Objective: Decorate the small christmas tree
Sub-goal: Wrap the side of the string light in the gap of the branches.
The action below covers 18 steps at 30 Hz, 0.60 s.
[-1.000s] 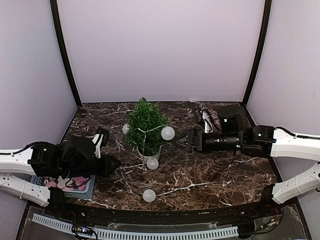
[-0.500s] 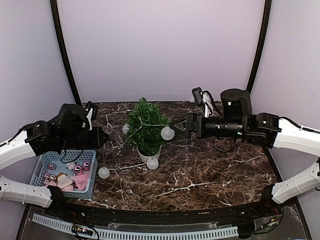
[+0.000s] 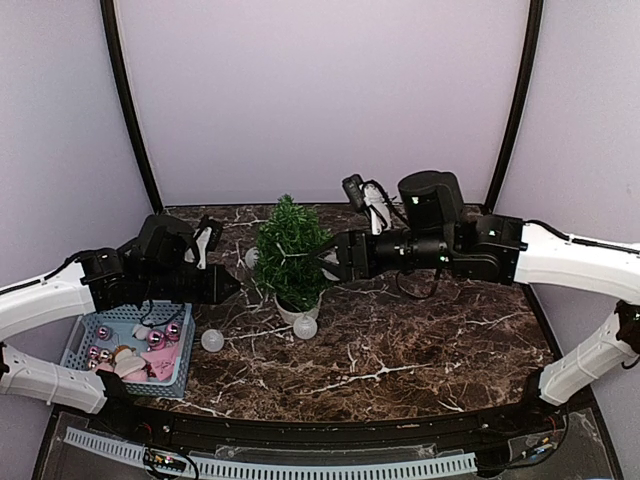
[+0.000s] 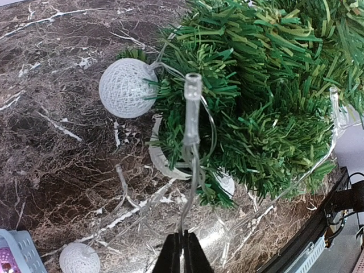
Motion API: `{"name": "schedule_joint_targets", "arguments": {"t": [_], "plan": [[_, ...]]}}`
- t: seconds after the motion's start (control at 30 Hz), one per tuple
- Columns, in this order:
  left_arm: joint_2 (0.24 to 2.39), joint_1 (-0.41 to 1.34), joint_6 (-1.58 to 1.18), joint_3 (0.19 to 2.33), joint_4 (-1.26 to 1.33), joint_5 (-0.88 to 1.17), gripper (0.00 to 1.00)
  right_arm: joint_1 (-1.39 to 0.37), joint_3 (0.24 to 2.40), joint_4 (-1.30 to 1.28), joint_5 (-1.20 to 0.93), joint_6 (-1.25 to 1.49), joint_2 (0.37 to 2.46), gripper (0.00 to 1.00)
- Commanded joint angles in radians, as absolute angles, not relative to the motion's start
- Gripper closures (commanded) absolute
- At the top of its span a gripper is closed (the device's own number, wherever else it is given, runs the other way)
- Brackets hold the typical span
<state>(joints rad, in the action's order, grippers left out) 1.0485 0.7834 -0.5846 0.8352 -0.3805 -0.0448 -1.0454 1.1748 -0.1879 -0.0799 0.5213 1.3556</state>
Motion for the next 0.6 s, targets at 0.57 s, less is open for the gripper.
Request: {"name": "schedule_joint_targets", "arguments": {"t": [0.57], "plan": [[1.118, 0.669, -0.324, 1.056, -0.387, -0.102, 1.0, -1.024, 1.585, -0.269, 0.073, 0.351, 1.57, 0.14]]}}
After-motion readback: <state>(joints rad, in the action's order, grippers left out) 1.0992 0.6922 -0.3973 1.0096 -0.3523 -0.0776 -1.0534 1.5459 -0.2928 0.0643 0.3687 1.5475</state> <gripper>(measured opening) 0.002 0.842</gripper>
